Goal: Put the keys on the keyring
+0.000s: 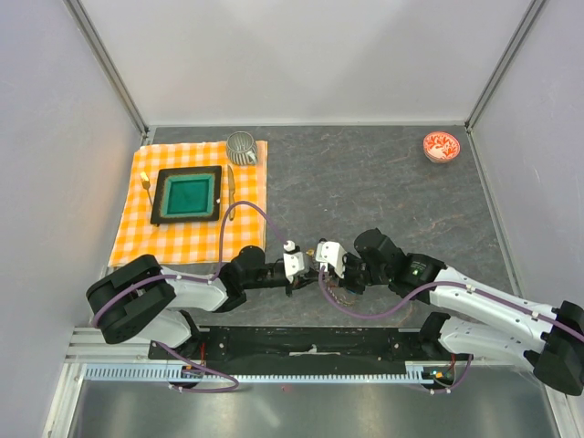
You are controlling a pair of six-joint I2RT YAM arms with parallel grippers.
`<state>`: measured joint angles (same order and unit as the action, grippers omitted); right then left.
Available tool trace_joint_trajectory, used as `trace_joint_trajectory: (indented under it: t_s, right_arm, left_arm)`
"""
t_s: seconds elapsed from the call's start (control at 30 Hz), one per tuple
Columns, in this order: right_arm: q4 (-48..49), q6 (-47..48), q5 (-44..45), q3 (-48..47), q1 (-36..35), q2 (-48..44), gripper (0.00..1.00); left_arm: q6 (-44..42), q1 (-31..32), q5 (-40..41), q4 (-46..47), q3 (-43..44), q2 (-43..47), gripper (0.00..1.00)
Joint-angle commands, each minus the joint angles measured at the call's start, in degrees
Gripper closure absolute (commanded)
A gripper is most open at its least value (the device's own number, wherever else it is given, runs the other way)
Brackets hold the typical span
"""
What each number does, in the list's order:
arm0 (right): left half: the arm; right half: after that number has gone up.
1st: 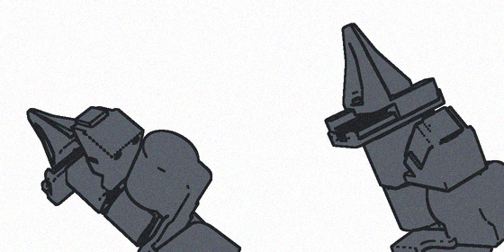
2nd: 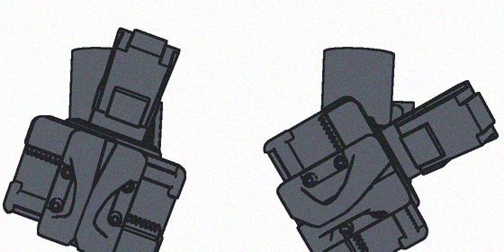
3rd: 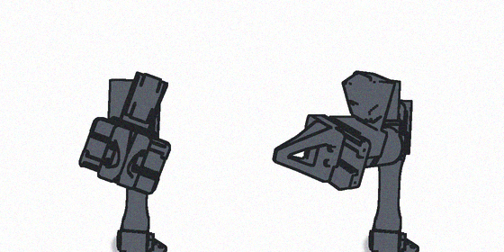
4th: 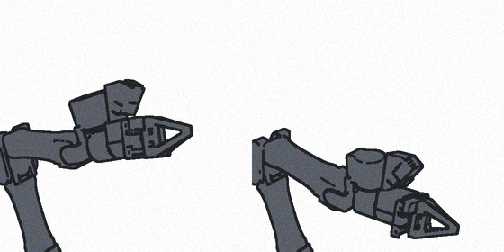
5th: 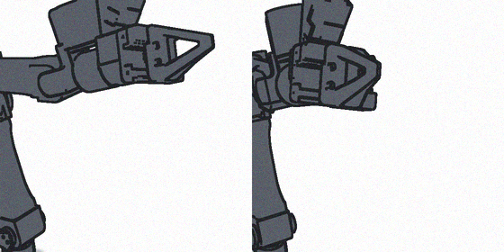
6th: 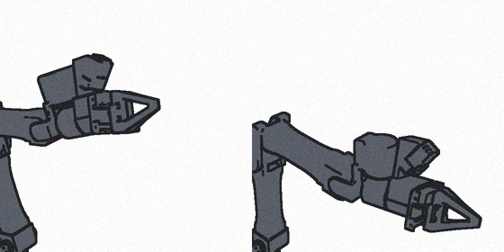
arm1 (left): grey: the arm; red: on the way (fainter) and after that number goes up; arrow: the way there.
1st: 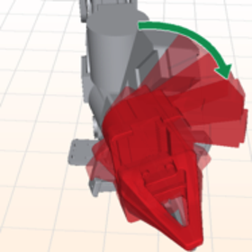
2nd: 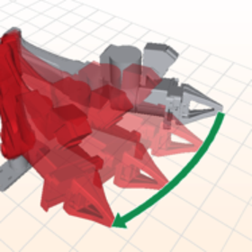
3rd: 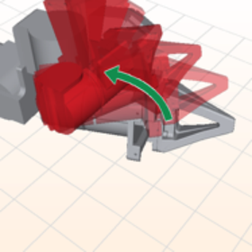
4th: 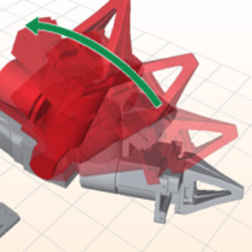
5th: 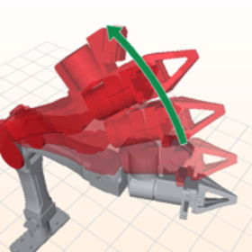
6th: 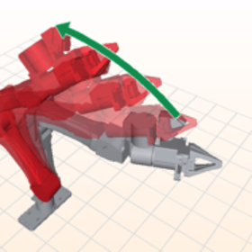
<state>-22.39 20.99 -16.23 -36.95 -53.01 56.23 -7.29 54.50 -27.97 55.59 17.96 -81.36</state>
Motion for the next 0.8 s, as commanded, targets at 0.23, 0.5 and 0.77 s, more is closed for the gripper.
trace_joint_trajectory:
  t_s: [0.23,0.5,0.77]
  right_arm:
    - [1.12,0.19,-0.82,-2.34,-0.51,1.25,1.00]
    - [3.14,-4.11,3.99,-1.73,-0.51,-0.50,0.94]
    - [10.34,-10.53,3.41,1.00,1.85,-8.76,0.67]
  left_arm:
    - [4.21,0.17,5.47,11.19,-2.05,0.42,0.98]
    - [5.27,0.17,4.94,18.22,-4.59,-0.81,0.98]
    - [5.36,0.17,4.41,24.56,-6.70,-1.78,0.98]
